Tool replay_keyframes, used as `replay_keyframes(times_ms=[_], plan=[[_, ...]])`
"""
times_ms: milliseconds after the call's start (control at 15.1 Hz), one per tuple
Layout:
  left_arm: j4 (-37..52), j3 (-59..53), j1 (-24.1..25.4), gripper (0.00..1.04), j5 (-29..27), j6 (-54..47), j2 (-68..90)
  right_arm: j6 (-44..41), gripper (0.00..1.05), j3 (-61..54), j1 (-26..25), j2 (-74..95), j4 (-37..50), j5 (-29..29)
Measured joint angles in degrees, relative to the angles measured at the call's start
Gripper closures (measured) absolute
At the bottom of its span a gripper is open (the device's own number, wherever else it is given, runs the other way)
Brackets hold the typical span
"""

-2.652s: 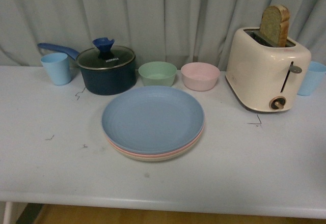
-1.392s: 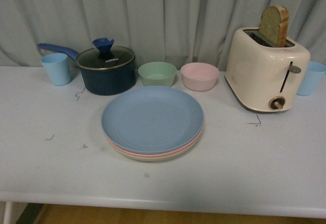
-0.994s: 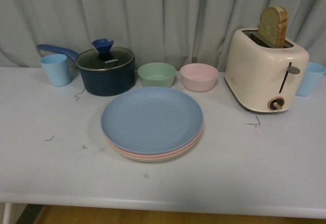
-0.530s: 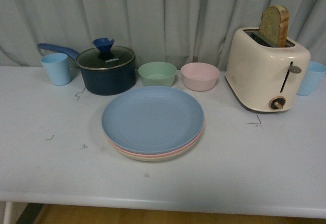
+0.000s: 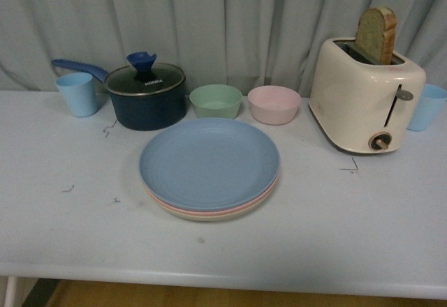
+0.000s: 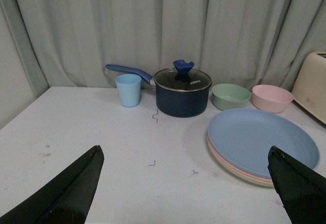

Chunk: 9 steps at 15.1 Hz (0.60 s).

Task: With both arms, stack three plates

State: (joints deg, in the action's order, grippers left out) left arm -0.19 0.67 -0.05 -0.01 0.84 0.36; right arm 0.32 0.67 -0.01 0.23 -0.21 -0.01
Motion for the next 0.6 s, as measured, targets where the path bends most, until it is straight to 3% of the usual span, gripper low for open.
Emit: replay_keyframes(times_ms=[597], plan=[[0.0, 0.0, 0.0, 0.07, 0.0, 0.0, 0.0, 0.0, 0.06, 0.0, 0.0, 0.0, 0.0, 0.0]])
